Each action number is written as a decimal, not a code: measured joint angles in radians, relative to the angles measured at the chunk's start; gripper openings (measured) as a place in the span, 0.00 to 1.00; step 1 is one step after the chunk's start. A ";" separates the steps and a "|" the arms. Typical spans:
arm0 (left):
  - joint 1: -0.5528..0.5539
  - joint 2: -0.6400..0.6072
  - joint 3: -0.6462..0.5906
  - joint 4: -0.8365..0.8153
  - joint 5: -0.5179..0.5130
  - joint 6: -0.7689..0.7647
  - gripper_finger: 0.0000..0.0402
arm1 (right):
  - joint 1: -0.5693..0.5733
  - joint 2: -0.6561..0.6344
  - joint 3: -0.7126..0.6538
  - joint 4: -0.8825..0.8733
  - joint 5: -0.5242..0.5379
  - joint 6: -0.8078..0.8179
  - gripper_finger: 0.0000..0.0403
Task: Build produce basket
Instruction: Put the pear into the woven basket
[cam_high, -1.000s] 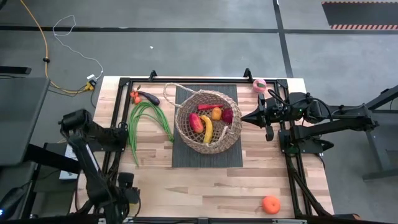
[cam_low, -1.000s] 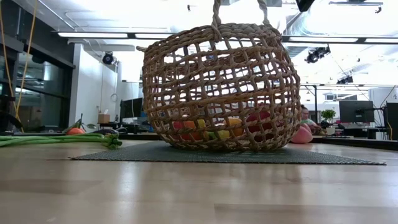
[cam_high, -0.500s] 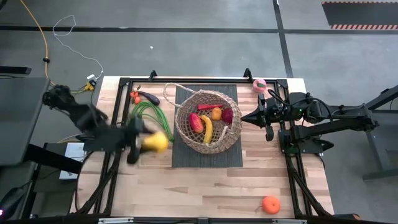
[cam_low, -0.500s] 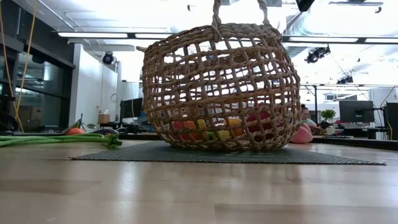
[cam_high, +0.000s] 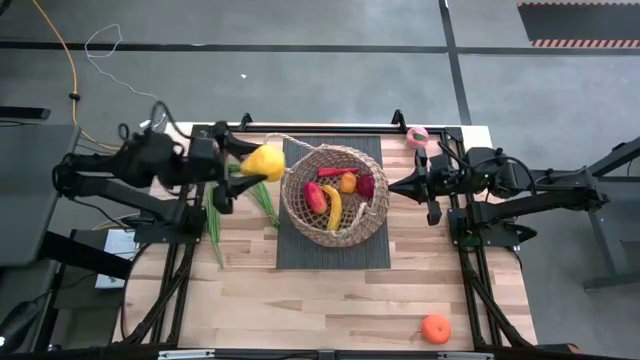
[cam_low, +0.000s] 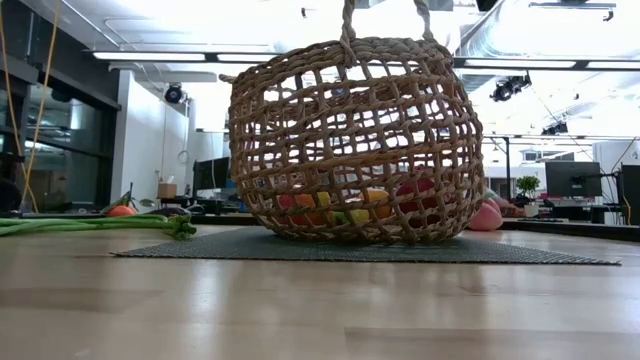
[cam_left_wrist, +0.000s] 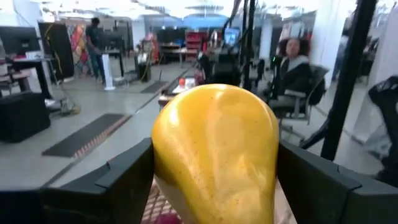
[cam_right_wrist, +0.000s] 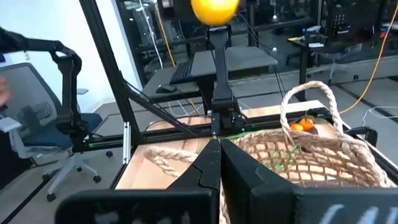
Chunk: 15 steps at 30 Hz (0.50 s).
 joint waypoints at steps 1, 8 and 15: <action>0.015 0.007 -0.019 0.012 0.016 -0.003 0.73 | 0.000 0.000 0.000 0.001 0.003 -0.005 0.00; 0.069 0.013 -0.304 0.371 0.085 -0.123 0.73 | 0.000 0.000 0.000 0.002 0.008 -0.022 0.00; 0.069 0.012 -0.389 0.506 0.097 -0.136 0.73 | 0.000 0.000 0.000 0.008 0.008 -0.019 0.00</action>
